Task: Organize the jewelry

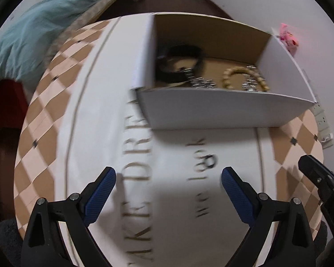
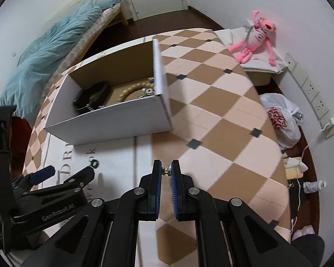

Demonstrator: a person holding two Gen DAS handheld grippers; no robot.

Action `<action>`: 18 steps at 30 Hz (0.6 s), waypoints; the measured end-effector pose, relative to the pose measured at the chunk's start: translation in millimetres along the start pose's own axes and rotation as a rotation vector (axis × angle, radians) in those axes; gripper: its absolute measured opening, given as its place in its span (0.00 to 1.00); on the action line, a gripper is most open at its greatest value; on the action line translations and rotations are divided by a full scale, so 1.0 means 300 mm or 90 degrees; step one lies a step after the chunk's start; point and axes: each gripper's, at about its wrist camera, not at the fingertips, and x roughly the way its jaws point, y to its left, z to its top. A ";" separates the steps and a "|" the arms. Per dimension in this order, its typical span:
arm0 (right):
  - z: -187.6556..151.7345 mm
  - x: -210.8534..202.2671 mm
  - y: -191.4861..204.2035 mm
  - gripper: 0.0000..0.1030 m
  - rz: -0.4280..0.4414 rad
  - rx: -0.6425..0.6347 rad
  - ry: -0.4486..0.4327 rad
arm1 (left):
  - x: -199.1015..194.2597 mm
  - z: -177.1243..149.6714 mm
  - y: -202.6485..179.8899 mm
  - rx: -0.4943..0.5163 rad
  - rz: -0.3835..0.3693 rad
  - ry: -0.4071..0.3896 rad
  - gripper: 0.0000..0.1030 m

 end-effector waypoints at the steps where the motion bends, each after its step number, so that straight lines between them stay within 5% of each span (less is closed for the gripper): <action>1: 0.000 -0.001 -0.008 0.09 -0.001 0.003 0.000 | -0.001 0.002 -0.015 0.008 -0.002 -0.003 0.83; 7: 0.003 -0.001 -0.046 0.09 -0.009 0.009 -0.001 | 0.000 0.014 -0.077 0.049 -0.015 -0.018 0.29; 10: 0.005 -0.006 -0.054 0.09 -0.011 0.012 -0.004 | -0.001 0.022 -0.077 0.056 -0.027 -0.022 0.11; 18: 0.043 -0.088 -0.034 0.09 0.015 0.009 -0.034 | -0.071 0.022 -0.063 0.055 -0.054 -0.036 0.10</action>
